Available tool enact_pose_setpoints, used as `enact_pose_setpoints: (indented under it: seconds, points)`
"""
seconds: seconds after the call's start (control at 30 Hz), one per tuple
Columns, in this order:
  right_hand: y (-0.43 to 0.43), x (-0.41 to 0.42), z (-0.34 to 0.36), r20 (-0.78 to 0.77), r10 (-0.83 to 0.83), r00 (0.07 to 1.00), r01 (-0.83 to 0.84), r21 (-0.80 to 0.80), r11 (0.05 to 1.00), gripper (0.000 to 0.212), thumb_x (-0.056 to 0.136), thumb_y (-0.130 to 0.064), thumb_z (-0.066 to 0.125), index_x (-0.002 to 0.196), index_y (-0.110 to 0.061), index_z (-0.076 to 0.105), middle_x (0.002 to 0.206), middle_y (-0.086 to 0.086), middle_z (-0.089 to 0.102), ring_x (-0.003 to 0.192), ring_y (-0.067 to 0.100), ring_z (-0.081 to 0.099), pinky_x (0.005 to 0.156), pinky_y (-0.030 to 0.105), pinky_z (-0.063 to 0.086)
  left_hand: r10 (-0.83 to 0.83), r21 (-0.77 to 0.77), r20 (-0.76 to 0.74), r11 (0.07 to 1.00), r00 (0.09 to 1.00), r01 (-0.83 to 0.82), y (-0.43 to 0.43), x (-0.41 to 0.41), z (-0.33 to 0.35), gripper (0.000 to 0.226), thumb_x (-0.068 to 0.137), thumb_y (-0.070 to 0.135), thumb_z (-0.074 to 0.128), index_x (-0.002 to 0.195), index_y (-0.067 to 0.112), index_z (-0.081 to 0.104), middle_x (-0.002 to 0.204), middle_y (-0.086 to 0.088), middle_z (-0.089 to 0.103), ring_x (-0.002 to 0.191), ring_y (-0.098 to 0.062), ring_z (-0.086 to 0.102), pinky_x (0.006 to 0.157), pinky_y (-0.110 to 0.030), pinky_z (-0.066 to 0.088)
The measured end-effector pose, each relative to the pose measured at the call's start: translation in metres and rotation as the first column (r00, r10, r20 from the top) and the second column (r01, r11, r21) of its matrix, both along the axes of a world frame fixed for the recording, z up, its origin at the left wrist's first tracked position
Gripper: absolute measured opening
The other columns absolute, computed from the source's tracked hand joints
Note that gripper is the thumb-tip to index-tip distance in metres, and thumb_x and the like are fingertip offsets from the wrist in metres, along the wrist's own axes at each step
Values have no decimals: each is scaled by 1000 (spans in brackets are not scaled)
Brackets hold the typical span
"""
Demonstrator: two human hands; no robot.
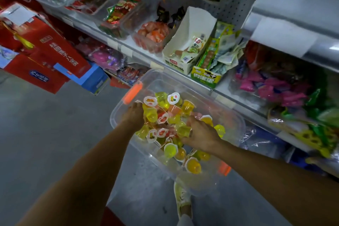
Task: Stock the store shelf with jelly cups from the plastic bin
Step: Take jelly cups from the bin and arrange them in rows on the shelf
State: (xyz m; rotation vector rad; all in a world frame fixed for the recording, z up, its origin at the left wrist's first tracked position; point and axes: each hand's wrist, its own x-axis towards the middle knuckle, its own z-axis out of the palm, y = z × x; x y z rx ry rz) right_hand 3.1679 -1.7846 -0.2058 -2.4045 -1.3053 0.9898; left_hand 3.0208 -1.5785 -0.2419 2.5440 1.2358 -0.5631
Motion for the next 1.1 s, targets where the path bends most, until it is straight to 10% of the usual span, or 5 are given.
enact_pose_setpoints:
  seconds: [0.3,0.5,0.83,1.0,1.1]
  points:
    - [33,-8,-22,-130,-215,968,212,-35,977,57,76,-57,70,116,-24,46,117,0,62,108,26,59,82,33,48,-33,269,-113,961,993,62,-1,11,-7,50,92,39,61,131,10,47,131,-12,43,117,-29,48,86,-38,46]
    - [46,-9,-31,-167,-239,957,230,-67,971,58,78,-47,72,122,-22,45,121,-2,59,110,26,58,84,32,46,-16,330,-56,943,998,34,-15,9,-25,57,87,31,66,136,18,39,133,-16,41,120,-34,42,100,-40,39]
    - [28,7,-15,-242,-293,925,299,-11,954,56,67,-44,76,110,-19,50,105,-1,56,105,25,59,87,36,50,196,-79,229,980,953,-182,-33,20,5,66,77,40,76,133,24,45,122,-10,51,110,-31,53,90,-42,47]
    - [-7,22,22,-329,-332,884,376,78,923,57,55,-52,72,98,-21,50,83,-3,62,77,19,61,68,29,47,500,-374,416,856,760,-358,-85,32,61,41,81,38,75,114,19,60,99,4,57,88,-12,48,72,-14,32]
    - [-41,32,56,-343,-325,881,396,162,904,38,70,-31,75,97,-20,52,72,-6,57,67,15,55,58,27,41,754,-716,412,615,512,-329,-123,36,91,28,79,43,76,97,23,67,98,-3,68,76,-18,62,76,-35,54]
